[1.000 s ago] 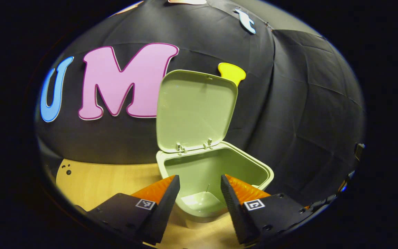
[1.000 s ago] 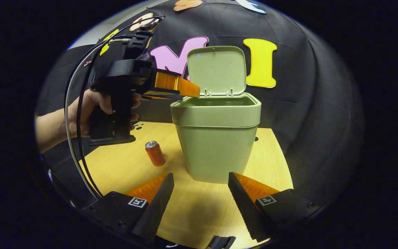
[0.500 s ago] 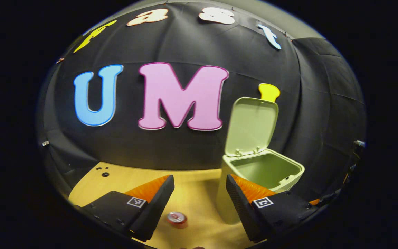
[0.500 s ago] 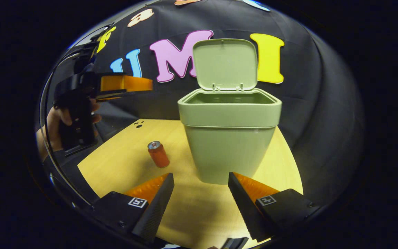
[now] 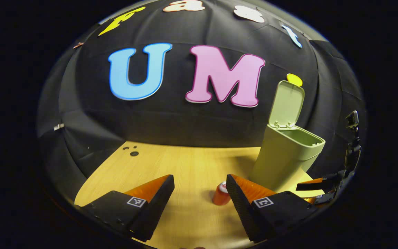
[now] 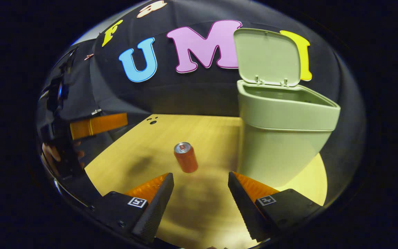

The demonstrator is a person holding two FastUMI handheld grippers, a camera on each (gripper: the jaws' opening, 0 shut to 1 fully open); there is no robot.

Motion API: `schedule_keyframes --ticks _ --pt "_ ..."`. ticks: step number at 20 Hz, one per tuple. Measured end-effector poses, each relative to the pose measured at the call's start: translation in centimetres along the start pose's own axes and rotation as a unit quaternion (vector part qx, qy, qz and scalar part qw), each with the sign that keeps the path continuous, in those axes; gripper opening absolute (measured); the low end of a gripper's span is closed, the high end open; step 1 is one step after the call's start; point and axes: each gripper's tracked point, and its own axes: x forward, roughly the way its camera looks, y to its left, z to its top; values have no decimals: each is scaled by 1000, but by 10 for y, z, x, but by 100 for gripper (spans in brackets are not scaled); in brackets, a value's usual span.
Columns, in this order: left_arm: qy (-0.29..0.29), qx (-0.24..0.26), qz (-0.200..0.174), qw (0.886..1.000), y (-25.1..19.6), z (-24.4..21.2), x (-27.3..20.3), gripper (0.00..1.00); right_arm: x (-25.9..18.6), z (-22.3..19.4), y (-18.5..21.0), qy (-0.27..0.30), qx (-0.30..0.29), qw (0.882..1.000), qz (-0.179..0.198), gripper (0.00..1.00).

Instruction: Press the lid of the desktop garbage bin to open it, pick up the crumpled paper on the desktop and throw it into the bin, then pick up the pop can on the desktop and drop it into the bin, and finally close the garbage bin lid.

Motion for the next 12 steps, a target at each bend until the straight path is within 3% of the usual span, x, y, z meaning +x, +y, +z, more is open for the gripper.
schedule_keyframes --ticks 5,12 --pt "36 -59 30 997 56 -39 -11 97 51 -10 24 8 -28 1000 -11 99" --pt "58 -88 62 992 115 -70 -12 96 125 -18 24 11 -36 998 -42 99"
